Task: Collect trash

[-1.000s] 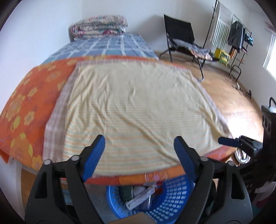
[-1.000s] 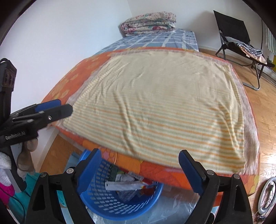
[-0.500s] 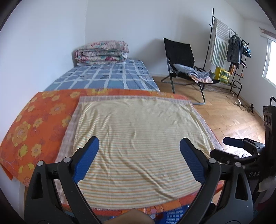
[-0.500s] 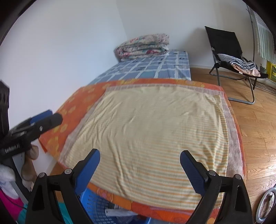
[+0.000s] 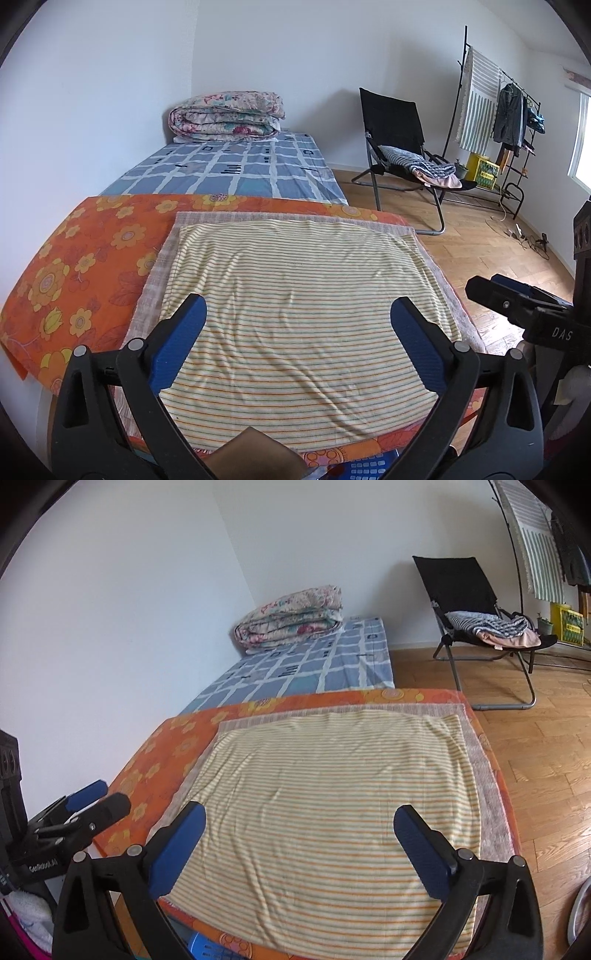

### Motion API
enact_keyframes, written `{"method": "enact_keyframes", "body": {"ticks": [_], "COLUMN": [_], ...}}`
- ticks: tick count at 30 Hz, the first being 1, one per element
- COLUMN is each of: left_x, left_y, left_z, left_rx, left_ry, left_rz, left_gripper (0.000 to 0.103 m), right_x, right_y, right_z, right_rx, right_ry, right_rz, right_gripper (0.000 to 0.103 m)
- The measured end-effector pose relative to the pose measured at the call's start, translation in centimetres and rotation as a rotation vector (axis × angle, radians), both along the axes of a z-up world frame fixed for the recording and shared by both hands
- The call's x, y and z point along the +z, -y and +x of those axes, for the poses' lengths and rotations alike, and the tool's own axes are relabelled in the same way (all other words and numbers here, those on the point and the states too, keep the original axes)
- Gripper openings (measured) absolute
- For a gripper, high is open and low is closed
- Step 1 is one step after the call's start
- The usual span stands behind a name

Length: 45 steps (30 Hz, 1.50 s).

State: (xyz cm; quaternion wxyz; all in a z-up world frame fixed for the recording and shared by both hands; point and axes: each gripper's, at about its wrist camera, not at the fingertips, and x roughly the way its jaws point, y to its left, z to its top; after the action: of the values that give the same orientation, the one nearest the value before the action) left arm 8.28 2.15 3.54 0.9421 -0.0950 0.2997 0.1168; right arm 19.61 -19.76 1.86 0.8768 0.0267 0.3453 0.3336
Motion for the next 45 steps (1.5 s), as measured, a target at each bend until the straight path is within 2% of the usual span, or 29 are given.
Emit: {"method": "enact_keyframes", "body": {"ticks": [11,45], "left_x": [-0.7,-0.5], "left_y": [-0.7,-1.6], "left_z": [0.1,-0.4], "left_rx": [0.034,0.055], "left_ry": [-0.035,-0.027], "left_rz": [-0.040,-0.036], "left_gripper": [0.102,0.102], "right_x": [-0.3,-1.4], "right_y": [-0.1,-0.3], "right_z": [-0.2,-0.1], "right_rx": [0.002,-0.011], "right_ry": [-0.001,-0.011], "right_rz": [-0.010,-0.048], "right_gripper": [0.103,0.103]}}
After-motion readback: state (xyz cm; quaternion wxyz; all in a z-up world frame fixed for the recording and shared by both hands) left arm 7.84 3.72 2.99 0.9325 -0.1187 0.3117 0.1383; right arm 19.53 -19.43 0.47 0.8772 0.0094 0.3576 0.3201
